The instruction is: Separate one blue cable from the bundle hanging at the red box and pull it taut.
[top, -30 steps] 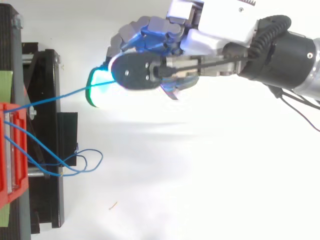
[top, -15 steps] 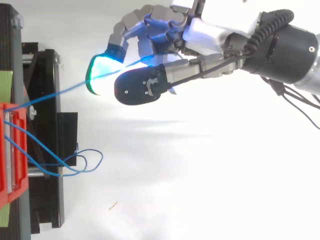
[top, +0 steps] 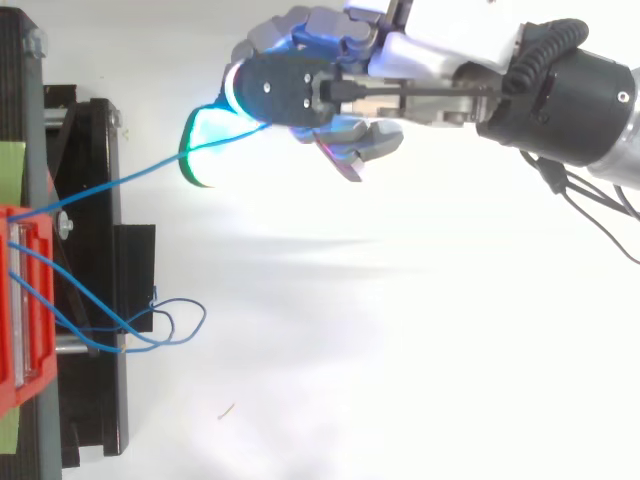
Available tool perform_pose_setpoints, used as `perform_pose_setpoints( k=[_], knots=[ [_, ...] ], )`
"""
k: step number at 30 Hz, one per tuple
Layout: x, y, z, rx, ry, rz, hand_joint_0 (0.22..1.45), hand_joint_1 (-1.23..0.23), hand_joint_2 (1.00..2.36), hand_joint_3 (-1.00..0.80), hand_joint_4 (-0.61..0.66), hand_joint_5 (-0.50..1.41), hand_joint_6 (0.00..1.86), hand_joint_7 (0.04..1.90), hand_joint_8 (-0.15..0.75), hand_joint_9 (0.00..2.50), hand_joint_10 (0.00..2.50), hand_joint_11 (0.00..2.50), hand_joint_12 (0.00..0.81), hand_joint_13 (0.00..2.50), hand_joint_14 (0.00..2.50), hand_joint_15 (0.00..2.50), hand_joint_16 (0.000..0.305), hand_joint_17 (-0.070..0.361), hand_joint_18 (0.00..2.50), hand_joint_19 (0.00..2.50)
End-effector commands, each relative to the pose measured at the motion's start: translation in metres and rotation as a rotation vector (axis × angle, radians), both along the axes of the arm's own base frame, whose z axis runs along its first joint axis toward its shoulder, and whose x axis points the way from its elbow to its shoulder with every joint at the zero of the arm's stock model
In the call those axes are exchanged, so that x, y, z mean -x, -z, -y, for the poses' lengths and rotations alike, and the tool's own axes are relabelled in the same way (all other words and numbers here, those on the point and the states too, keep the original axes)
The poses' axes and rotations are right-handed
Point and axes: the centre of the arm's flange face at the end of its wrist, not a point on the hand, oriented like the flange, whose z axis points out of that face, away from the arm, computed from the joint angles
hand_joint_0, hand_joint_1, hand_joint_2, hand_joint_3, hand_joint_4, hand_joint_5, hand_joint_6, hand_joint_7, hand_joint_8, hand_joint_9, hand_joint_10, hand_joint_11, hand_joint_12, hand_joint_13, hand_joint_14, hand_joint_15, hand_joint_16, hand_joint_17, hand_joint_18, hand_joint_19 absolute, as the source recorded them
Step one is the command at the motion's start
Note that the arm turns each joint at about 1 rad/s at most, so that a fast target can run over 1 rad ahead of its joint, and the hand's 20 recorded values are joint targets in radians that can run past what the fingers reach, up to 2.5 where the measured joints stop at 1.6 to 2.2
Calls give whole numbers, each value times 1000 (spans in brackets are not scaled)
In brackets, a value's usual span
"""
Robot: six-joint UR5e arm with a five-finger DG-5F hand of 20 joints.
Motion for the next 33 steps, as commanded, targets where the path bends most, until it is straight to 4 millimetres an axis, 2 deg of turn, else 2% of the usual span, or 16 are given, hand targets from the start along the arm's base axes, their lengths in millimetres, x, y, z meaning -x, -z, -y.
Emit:
perform_pose_setpoints(
  k=[1,4,13,16,20,25,26,27,28,32,33],
  knots=[
    [1,0,5,-19,7,5,623,-388,1004,-431,123,-166,873,840,328,522,2500,1472,347,905,2500,1209,42,95,1156,1393],
    [1,0,7,-25,13,7,623,-415,1008,-375,121,-161,856,845,328,520,2500,1497,348,907,2500,1222,42,95,1152,1388],
    [4,1,19,-35,45,5,615,-563,1005,-161,173,-152,849,808,392,543,2500,1385,390,993,2500,1090,59,132,1204,919],
    [5,2,22,-50,51,6,620,-672,1004,-116,188,-165,866,790,398,526,2500,1349,386,987,2500,1061,58,132,1211,881],
    [7,3,23,-50,53,-7,629,-707,1005,-107,181,-172,880,771,395,508,2500,1361,382,979,2500,1089,57,127,1210,946],
    [7,3,22,-46,49,-12,639,-717,1007,-143,202,-179,886,746,379,484,2500,1361,376,956,2500,1116,53,118,1204,1073],
    [6,3,21,-46,47,-13,630,-730,1010,-207,194,-183,885,767,365,473,2500,1376,374,939,2500,1136,49,110,1196,1171],
    [7,3,20,-44,46,-14,616,-708,1011,-289,173,-187,882,794,343,459,2500,1409,350,903,2500,1159,42,95,1183,1387],
    [7,3,20,-44,46,-15,599,-685,1008,-364,169,-188,880,795,337,456,2500,1408,346,892,2500,1176,40,91,1184,1449],
    [7,4,15,-40,39,-25,564,-556,1000,-500,173,-185,876,792,345,471,2500,1407,350,908,2500,1160,42,95,1189,1389],
    [7,4,15,-40,39,-25,539,-457,1000,-500,178,-186,860,793,352,477,2500,1404,356,916,2500,1183,45,101,1189,1318]
  ],
)
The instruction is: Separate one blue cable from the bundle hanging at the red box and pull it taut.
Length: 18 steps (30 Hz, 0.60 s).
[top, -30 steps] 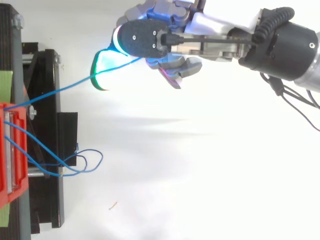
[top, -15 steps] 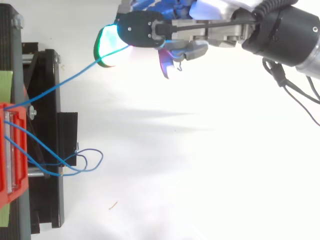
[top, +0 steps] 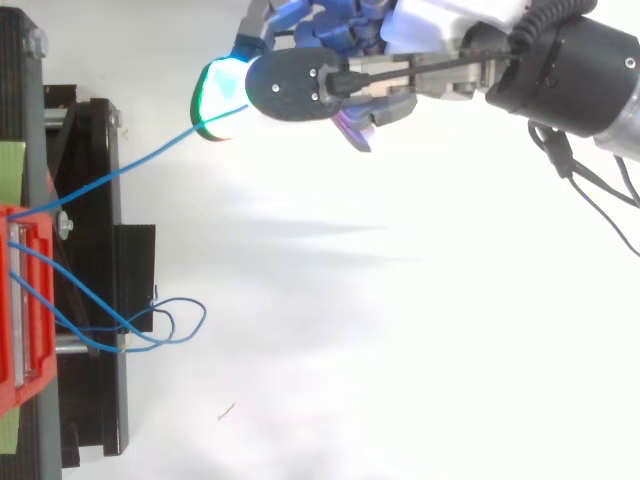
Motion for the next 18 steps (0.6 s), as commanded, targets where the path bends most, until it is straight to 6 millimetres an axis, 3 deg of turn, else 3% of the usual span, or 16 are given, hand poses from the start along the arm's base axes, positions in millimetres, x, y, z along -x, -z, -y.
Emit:
perform_pose_setpoints(
  k=[1,4,8,10,18],
  knots=[
    [0,0,-2,5,-4,-4,533,-437,1000,-500,182,-187,859,787,353,478,2500,1397,358,919,2500,1176,46,103,1186,1296],
    [-1,0,-4,13,-9,-7,528,-425,1000,-500,185,-189,858,783,353,488,2500,1372,355,926,2500,1153,45,102,1186,1258],
    [0,0,-3,24,-10,-13,579,-575,1000,-500,166,-189,876,805,340,490,2500,1422,348,920,2500,1177,41,93,1199,1364],
    [1,1,0,30,-7,-25,615,-638,1009,-362,151,-191,900,814,336,487,2500,1455,347,917,2500,1213,41,92,1203,1401],
    [3,0,0,29,-9,-32,626,-726,1013,-204,127,-195,919,803,354,478,2500,1421,363,936,2500,1175,45,102,1216,1277]
  ],
)
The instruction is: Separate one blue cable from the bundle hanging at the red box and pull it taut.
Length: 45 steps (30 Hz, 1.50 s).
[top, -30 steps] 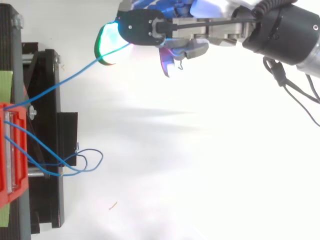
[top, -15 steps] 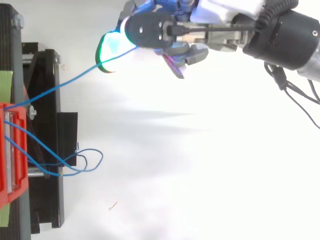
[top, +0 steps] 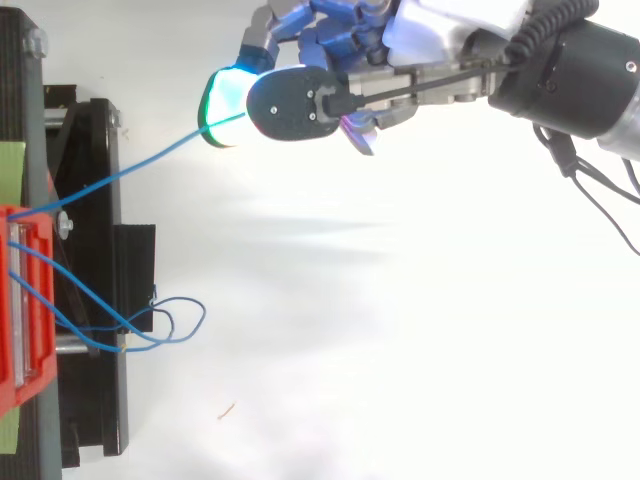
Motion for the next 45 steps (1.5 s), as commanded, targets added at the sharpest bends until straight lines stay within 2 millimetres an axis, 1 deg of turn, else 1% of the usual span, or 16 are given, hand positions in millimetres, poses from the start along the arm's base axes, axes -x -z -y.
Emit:
perform_pose_setpoints(
  k=[1,4,9,13,14,16,20,23,24,26,28,29,33,37,39,45],
  knots=[
    [0,0,-1,1,-2,-2,627,-733,1013,-147,110,-195,928,809,359,481,2500,1394,369,953,2500,1148,49,109,1225,1182],
    [0,0,-1,1,-4,-2,635,-725,1006,-71,110,-195,942,793,379,491,2500,1379,383,984,2500,1129,55,123,1244,1018],
    [-1,-1,-3,-1,-25,0,639,-723,1004,-71,130,-195,947,765,392,491,2500,1316,388,989,2500,1103,56,127,1236,968],
    [-1,0,-6,2,-48,-3,640,-722,1000,-32,101,-194,950,770,393,495,2500,1283,390,1001,2500,1057,58,131,1247,897],
    [-1,0,-6,4,-52,-6,636,-722,1019,-34,100,-194,951,769,395,495,2500,1306,390,1002,2500,1056,58,132,1248,892],
    [-1,0,-8,10,-55,-7,615,-732,1148,-27,97,-193,954,763,396,504,2500,1261,384,1007,2500,1035,59,133,1250,886],
    [-1,-5,-9,23,-58,-5,613,-742,1176,-17,91,-191,956,749,391,517,2500,1274,385,1012,2500,1052,59,133,1257,862],
    [0,-17,-10,51,-60,4,625,-760,1141,-14,120,-191,956,733,388,520,2500,1289,385,1015,2500,1078,58,131,1256,883],
    [0,-17,-8,57,-58,2,646,-782,1003,-36,139,-192,952,737,384,515,2500,1309,379,1000,2500,1100,56,126,1245,944],
    [0,-16,-9,63,-58,-3,637,-771,1009,-120,130,-195,949,759,367,503,2500,1360,371,978,2500,1129,52,117,1229,1048],
    [1,-16,-10,66,-60,-8,619,-712,1011,-287,135,-200,943,816,339,483,2500,1387,352,925,2500,1158,42,95,1201,1331],
    [1,-16,-10,67,-60,-10,621,-669,1010,-351,145,-200,942,832,331,482,2500,1422,342,914,2500,1175,40,91,1199,1401],
    [1,-14,-12,69,-59,-18,616,-548,1003,-455,153,-196,947,842,335,506,2500,1430,344,927,2500,1186,41,91,1210,1410],
    [1,-14,-12,71,-62,-15,612,-517,1002,-462,153,-191,950,838,338,519,2500,1445,345,933,2500,1180,41,92,1219,1399],
    [1,-15,-12,70,-62,-14,612,-535,1003,-452,157,-189,950,847,336,525,2500,1439,346,936,2500,1190,41,93,1222,1395],
    [1,-14,-14,71,-64,-15,639,-714,1008,-383,110,-180,956,842,327,561,2500,1429,343,961,2500,1215,41,91,1285,1452]
  ],
)
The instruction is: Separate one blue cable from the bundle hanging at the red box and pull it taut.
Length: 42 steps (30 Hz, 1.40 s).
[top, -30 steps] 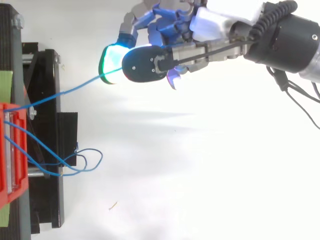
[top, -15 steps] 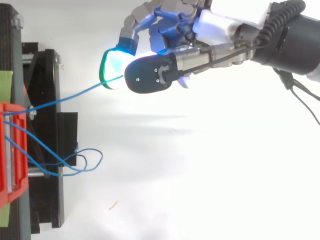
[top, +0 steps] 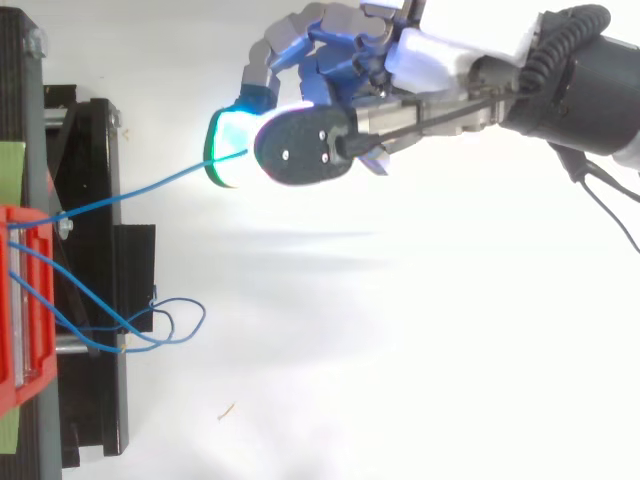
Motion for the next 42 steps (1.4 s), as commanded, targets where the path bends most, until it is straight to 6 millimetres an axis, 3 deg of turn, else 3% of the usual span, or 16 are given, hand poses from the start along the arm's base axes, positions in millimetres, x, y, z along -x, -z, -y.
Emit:
perform_pose_setpoints(
  k=[1,7,11,13,15,19,22,32,38,42],
  knots=[
    [0,-1,0,0,0,1,643,-730,1009,-353,90,-178,957,851,327,564,2500,1439,348,971,2500,1202,40,91,1297,1468],
    [0,-1,0,0,0,1,648,-758,1017,-163,-35,-156,960,978,333,601,2500,1432,341,991,2500,1220,43,96,1327,1428],
    [0,0,0,0,0,-2,654,-769,1017,-138,-59,-152,958,998,336,609,2500,1433,345,1009,2500,1208,44,99,1335,1405],
    [1,1,0,0,0,-3,633,-732,1012,-301,57,-158,951,928,323,594,2500,1520,341,983,2500,1286,40,91,1315,1525],
    [0,1,0,2,0,-2,590,-666,1000,-492,80,-158,942,938,325,595,2500,1512,342,983,2500,1269,41,93,1302,1496],
    [0,1,0,2,0,-2,542,-514,1000,-500,107,-158,931,916,331,597,2500,1479,347,995,2500,1242,44,99,1291,1346],
    [1,1,0,2,0,-4,604,-443,1000,-500,90,-155,925,941,318,601,2500,1495,332,975,2500,1234,40,90,1278,1439],
    [0,0,-1,5,0,-1,628,-709,1012,-287,89,-159,932,952,337,593,2500,1460,349,989,2500,1223,43,97,1292,1380],
    [0,0,0,6,1,0,647,-750,1016,-187,-24,-158,941,997,332,602,2500,1443,339,991,2500,1217,42,94,1313,1415],
    [0,0,-1,6,1,0,642,-774,1016,-103,-130,-141,939,1023,326,628,2500,1413,339,1020,2500,1180,45,102,1327,1297]
  ],
)
